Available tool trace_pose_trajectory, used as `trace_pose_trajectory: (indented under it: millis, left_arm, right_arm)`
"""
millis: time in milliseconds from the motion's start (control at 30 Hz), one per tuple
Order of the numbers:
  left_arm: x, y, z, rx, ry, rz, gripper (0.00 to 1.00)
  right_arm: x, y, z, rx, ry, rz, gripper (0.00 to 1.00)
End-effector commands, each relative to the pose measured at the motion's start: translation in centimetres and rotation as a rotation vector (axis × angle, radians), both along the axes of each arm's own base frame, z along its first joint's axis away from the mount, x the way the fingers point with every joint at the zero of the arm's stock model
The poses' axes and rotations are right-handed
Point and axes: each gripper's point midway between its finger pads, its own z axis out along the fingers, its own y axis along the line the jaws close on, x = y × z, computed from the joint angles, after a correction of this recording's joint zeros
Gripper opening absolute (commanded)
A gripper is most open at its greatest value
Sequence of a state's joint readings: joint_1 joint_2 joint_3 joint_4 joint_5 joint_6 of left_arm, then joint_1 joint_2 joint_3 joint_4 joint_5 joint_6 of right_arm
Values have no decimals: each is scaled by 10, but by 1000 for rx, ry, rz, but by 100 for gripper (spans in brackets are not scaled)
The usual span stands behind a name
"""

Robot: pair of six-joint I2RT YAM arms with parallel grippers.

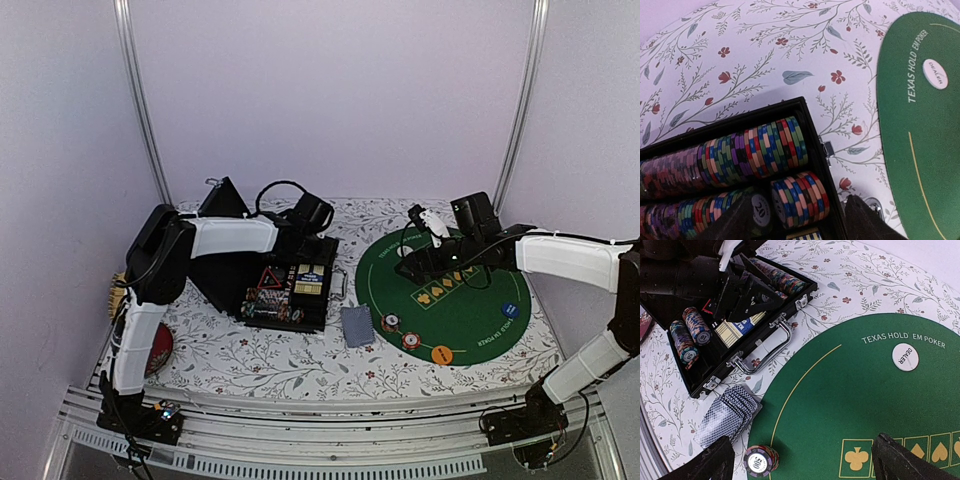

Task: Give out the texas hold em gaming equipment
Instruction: Pick up the pile of poker chips from the chip case.

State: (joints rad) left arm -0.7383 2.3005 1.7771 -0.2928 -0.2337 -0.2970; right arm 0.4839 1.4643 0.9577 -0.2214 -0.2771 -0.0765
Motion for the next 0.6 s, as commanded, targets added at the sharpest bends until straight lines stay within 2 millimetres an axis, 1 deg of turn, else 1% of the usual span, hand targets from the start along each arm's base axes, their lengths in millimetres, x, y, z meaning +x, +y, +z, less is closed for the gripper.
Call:
trace_pose_trajectory:
  millis: [0,133,300,467,567]
  left_arm:
    - [-1,5,-7,16,26,7,67]
    - [-1,-1,-17,6,46,-8,66]
    - [2,2,-27,25,54,7,53]
    - [7,14,-30,35,58,52,42]
    - [5,14,-25,17,53,50,41]
  right_arm:
    - [3,6,8,11,-10,24,97]
    - [3,6,7,11,-8,25,97]
    - [2,6,7,11,-5,27,97]
    - [3,7,7,12,-5,28,97]
    - [2,7,7,12,-5,29,97]
